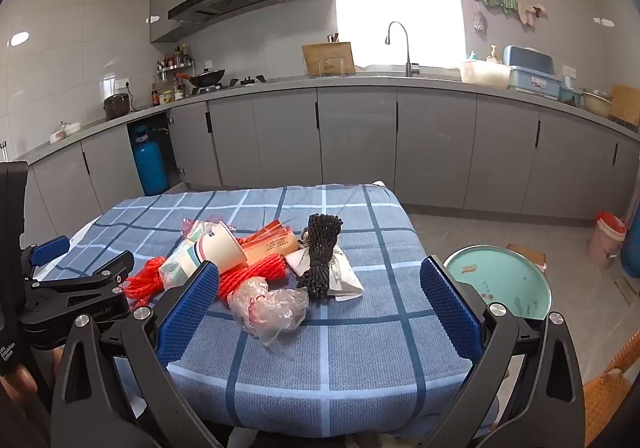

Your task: Collect trash

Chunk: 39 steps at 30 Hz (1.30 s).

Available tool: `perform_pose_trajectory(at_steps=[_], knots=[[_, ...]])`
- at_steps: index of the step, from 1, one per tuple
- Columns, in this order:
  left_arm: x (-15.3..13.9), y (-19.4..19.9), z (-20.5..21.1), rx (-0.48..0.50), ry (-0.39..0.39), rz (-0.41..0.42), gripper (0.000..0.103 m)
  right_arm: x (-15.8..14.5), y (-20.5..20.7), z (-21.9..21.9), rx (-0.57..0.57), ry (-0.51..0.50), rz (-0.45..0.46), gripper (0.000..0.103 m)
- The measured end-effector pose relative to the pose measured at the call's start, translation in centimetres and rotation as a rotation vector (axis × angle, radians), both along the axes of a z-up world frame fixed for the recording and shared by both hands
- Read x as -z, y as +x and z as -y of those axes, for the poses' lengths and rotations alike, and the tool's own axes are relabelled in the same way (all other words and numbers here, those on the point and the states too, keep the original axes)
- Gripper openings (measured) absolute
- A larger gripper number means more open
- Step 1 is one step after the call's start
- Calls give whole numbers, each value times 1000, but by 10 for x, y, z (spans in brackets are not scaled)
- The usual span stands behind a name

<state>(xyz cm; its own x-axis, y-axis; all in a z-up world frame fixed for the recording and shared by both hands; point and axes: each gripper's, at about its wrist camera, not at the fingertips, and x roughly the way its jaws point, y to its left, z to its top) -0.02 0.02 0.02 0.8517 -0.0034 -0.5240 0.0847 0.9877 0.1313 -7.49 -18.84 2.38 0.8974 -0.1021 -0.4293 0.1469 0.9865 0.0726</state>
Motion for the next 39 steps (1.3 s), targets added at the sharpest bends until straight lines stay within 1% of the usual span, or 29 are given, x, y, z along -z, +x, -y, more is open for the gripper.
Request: perform_pose_trajectory(at_steps=[9, 17, 39], knots=[[0, 0, 0, -4, 3, 2, 98, 2, 1, 1, 1, -2, -1, 99], [-1, 1, -2, -8, 1, 4, 98, 10, 0, 3, 5, 1, -1, 99], [-6, -3, 1, -1, 13, 18, 98, 8, 0, 6, 9, 10, -4, 99]])
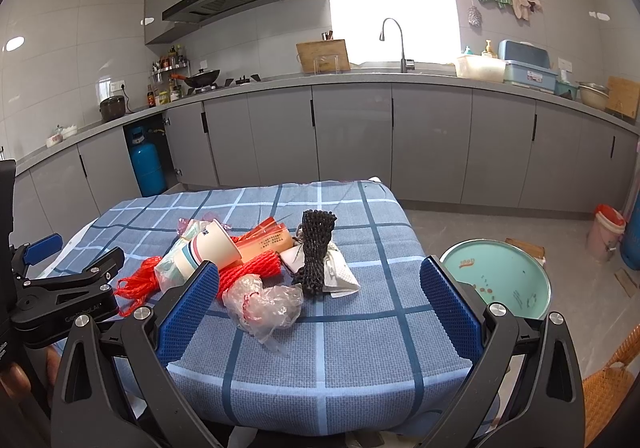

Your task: Collect trash

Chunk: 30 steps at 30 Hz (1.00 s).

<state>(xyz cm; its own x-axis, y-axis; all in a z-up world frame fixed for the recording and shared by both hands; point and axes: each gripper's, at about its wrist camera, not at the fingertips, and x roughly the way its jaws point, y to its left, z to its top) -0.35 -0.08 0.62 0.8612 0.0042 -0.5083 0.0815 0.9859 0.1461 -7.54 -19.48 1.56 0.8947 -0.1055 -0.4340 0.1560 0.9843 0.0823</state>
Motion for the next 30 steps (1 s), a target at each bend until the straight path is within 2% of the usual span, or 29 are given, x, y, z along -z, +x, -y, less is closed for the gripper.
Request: perform_pose_trajectory(at_steps=[30], knots=[[-1, -1, 1, 8, 0, 6, 98, -2, 1, 3, 3, 0, 3, 99]])
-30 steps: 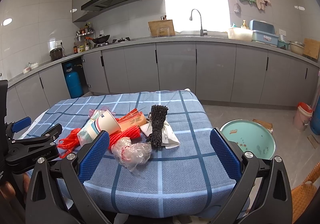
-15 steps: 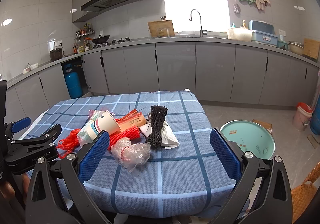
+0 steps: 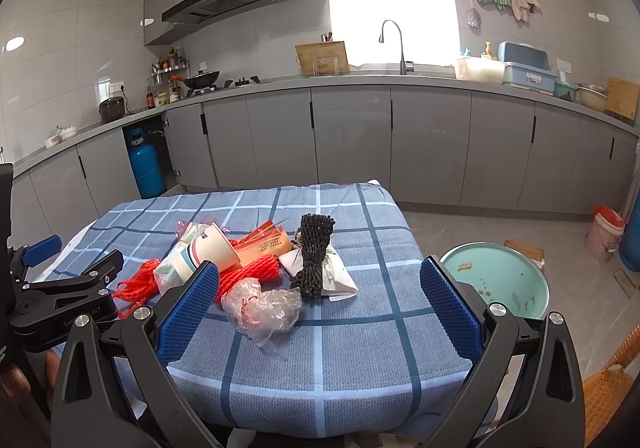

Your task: Collect trash

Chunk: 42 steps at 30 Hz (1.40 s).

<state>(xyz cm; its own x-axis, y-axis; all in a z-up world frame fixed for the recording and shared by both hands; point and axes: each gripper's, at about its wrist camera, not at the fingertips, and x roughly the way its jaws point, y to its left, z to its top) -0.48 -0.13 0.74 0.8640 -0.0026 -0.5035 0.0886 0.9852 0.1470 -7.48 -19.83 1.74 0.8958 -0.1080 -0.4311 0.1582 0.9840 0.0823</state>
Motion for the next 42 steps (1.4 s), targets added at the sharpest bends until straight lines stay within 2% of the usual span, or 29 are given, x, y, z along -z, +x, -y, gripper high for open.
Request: perform_pose_trajectory(at_steps=[18, 25, 30, 36, 42], knots=[[3, 2, 2, 0, 4, -5, 98, -6, 2, 1, 1, 3, -6, 99], [12, 8, -1, -10, 8, -25, 98, 2, 7, 3, 2, 9, -18, 99], [30, 20, -21, -69, 40, -52, 98, 17, 19, 4, -8, 24, -44, 99], [74, 38, -60, -156, 51, -161, 98, 47, 42, 2, -46, 45, -114, 99], [87, 58, -75, -192, 48, -185, 98, 69, 64, -12, -99, 17, -148, 99]])
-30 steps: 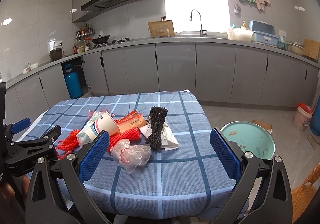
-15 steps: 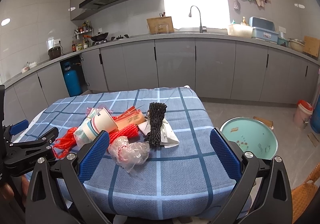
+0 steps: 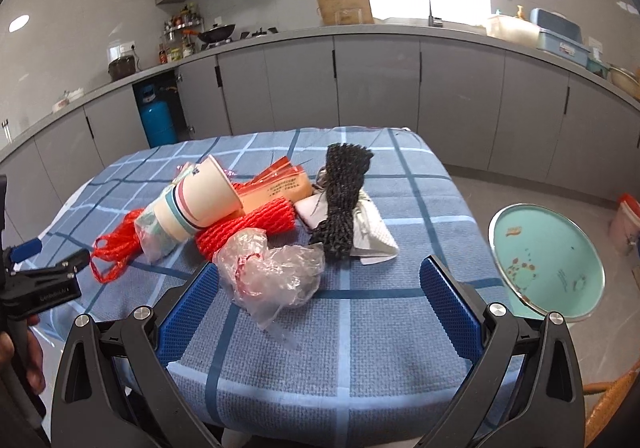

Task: Collect trash
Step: 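Grasp the red plastic bag with the left tool while the right tool grasps the clear plastic bag, then carry both bags to the teal basin and open both tools to drop them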

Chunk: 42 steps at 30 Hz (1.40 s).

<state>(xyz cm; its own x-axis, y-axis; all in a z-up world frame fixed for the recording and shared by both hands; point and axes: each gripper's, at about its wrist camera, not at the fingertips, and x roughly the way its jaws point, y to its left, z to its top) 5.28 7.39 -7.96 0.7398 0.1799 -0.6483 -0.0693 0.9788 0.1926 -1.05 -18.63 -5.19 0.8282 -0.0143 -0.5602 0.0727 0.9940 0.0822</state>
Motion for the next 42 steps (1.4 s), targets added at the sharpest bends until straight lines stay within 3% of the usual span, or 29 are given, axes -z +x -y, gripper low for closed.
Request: perform_pose_trajectory(at_steps=[10, 12, 13, 15, 19, 21, 22, 23, 24, 28, 36, 42], knots=[[30, 55, -5, 26, 37, -24, 98, 17, 42, -23, -79, -29, -34, 98], [36, 63, -3, 42, 29, -33, 97, 22, 50, -27, -97, -34, -44, 95], [38, 66, -3, 49, 25, -35, 96, 24, 54, -29, -105, -36, -52, 88], [45, 72, -3, 66, 10, -55, 83, 30, 62, -30, -122, -28, -82, 78], [54, 74, -3, 87, -17, -78, 71, 42, 69, -32, -153, -19, -126, 60], [55, 73, -2, 109, -34, -87, 43, 45, 68, -33, -168, -15, -134, 48], [56, 73, -3, 122, -46, -89, 38, 45, 67, -34, -174, -14, -135, 38], [55, 71, -2, 136, -52, -88, 25, 44, 66, -35, -182, -11, -136, 29], [54, 69, 0, 142, -49, -85, 16, 43, 65, -36, -188, -13, -137, 28], [43, 56, 3, 162, -47, -60, 12, 36, 58, -40, -209, -12, -122, 21], [1, 21, -8, 121, -59, 30, 11, 10, 35, -32, -187, 1, -41, 20], [-30, 8, 7, 144, -68, 99, 12, -7, 24, -17, -153, 11, 15, 20]])
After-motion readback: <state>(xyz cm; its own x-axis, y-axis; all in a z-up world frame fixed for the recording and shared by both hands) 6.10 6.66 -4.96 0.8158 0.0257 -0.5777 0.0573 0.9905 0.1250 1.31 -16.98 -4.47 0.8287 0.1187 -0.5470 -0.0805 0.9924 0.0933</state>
